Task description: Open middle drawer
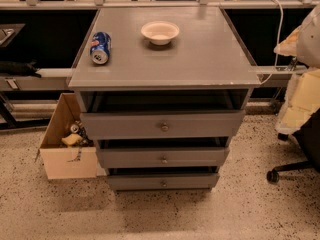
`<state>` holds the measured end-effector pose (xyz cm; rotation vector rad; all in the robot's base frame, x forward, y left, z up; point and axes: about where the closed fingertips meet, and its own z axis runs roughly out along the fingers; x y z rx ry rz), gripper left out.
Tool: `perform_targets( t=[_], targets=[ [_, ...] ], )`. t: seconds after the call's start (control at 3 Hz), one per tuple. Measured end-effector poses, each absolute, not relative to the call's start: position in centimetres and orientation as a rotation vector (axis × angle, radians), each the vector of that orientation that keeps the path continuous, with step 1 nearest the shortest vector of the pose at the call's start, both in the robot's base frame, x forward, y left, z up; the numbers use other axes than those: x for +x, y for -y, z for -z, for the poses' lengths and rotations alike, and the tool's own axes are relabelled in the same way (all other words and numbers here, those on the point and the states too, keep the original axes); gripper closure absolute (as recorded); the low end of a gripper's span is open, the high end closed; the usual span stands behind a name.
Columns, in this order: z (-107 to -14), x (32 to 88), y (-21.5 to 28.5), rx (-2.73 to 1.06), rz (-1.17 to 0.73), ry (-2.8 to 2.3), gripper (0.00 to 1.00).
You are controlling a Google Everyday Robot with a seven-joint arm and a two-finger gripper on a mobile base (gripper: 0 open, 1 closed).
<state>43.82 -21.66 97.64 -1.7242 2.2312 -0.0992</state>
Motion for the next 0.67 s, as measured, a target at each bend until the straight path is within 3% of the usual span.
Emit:
perform_targets(
  t=[0.67],
  targets=[
    [-94.9,44.2,20.0,-1.822,0.103,-2.177,0.0]
  ],
)
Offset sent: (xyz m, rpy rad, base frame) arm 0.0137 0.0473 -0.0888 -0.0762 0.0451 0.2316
